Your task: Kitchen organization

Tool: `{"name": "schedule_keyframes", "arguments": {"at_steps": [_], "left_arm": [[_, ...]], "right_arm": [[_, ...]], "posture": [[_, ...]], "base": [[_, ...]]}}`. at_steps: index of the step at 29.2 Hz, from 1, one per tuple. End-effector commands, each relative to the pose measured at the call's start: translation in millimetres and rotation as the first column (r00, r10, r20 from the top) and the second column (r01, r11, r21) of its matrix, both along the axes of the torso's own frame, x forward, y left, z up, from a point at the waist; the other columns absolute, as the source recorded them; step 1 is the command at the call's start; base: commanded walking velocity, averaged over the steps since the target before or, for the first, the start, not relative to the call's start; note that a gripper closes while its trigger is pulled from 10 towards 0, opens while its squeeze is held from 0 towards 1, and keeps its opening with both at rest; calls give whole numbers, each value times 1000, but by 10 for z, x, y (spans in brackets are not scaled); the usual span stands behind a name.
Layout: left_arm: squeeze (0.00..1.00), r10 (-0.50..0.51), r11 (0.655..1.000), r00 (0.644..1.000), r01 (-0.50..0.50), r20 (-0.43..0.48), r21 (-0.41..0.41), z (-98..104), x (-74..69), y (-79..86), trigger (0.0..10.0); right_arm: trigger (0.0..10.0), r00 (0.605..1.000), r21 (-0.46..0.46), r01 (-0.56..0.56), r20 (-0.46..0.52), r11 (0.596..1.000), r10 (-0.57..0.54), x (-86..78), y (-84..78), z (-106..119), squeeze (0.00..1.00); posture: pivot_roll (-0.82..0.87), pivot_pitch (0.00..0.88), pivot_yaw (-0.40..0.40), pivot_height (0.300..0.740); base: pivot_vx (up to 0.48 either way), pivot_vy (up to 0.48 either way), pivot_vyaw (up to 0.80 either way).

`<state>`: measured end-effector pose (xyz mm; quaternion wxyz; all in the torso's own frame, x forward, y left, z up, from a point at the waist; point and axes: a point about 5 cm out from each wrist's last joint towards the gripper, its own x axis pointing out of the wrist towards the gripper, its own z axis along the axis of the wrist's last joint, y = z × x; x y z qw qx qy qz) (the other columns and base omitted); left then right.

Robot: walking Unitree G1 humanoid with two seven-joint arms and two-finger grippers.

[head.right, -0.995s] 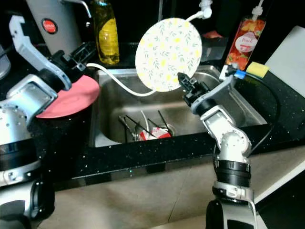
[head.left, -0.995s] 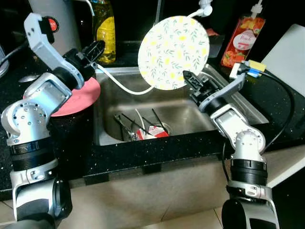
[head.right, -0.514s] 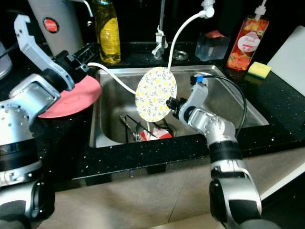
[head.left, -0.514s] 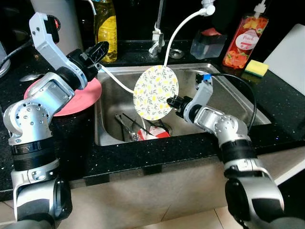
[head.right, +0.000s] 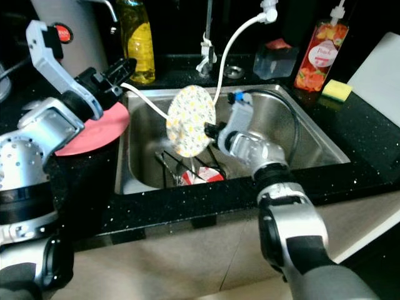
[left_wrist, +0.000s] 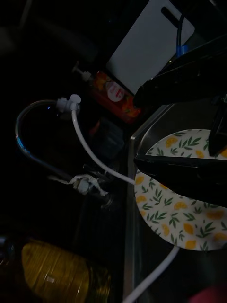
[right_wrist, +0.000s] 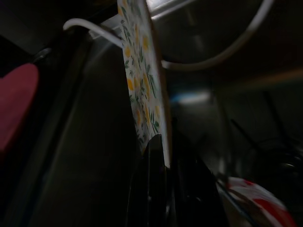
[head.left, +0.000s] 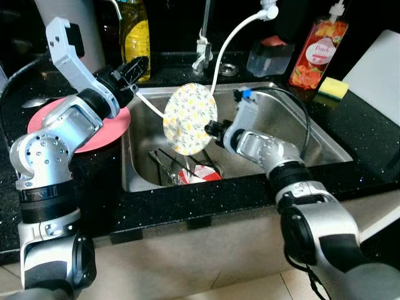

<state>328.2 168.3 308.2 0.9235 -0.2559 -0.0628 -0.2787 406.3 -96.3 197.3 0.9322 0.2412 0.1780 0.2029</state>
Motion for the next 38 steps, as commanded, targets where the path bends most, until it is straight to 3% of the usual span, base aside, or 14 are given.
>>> {"name": "schedule_keyframes", "arguments": {"at_steps": [1, 6, 8, 9, 11, 12, 14, 17, 18, 21, 25, 28, 34, 38], "left_arm": [[0, -8, 1000, 1000, 8, -8, 14, -33, -19, -34, 10000], [0, -7, 1000, 1000, 8, -14, 14, -43, -17, -37, 10000], [0, -11, 1000, 1000, 11, -16, 13, -48, -13, -50, 10000], [0, -13, 1000, 1000, 13, -18, 13, -51, -11, -60, 10000], [0, -14, 1000, 1000, 14, -17, 14, -50, -12, -62, 10000], [0, -14, 1000, 1000, 15, -17, 14, -50, -15, -62, 10000], [0, -15, 1000, 1000, 15, -17, 15, -49, -19, -61, 10000], [0, -16, 1000, 1000, 16, -11, 8, -44, -27, -50, 10000], [0, -16, 1000, 1000, 16, -11, 8, -44, -27, -50, 10000], [0, -11, 1000, 1000, 12, -13, 8, -51, -30, -44, 10000], [0, -8, 1000, 1000, 9, -16, 10, -55, -31, -42, 10000], [0, 73, 996, 997, -71, -25, 61, -89, -56, 22, 10000], [0, 193, 979, 980, -190, -42, 76, -112, -24, 119, 10000], [0, 323, 942, 946, -318, -38, 104, -115, 24, 251, 10000]], "right_arm": [[10000, 1000, 8, 19, 9, 1000, -19, 24, -19, 38, 1000], [10000, 1000, -20, -1, 20, 1000, 1, 38, -10, 46, 1000], [10000, 999, 14, 10, 42, 1000, -11, 57, -43, 93, 1000], [10000, 994, 54, 27, 105, 998, -32, 85, -97, 211, 533], [10000, 990, 66, 32, 138, 997, -41, 96, -122, 272, 533], [10000, 982, 80, 40, 179, 996, -54, 107, -147, 344, 0], [10000, 955, 85, 46, 289, 995, -69, 112, -201, 525, 0], [10000, 876, -45, 101, 477, 994, -67, 40, -248, 764, 0], [10000, 876, -45, 101, 477, 994, -67, 40, -248, 764, 0], [10000, 796, -84, 110, 604, 990, -38, -179, -194, 882, 0], [10000, 779, -95, 111, 626, 989, -28, -243, -176, 890, 0], [10000, 707, -202, 162, 707, 966, 29, -529, -149, 819, 0], [10000, 694, -238, 178, 718, 955, 50, -687, -141, 730, 0], [10000, 700, -254, 179, 712, 950, 59, -733, -142, 693, 0]], "posture": [[87, 0, -55, 740], [83, 0, -54, 740], [79, 0, -51, 740], [80, 0, -52, 740], [80, 0, -51, 740], [79, 0, -50, 740], [78, 0, -50, 740], [74, 0, -45, 740], [74, 0, -45, 740], [72, 0, -37, 740], [72, 0, -36, 740], [70, 0, -26, 740], [69, 0, -27, 740], [71, 0, -34, 740]], "base": [[0, 0, 0], [0, 0, 0], [0, 0, 0], [0, 0, 0], [0, 0, 0], [0, 0, 0], [0, 0, 0], [0, 0, 0], [0, 0, 0], [0, 0, 0], [0, 0, 0], [0, 0, 0], [0, 0, 0], [0, 0, 0]]}}
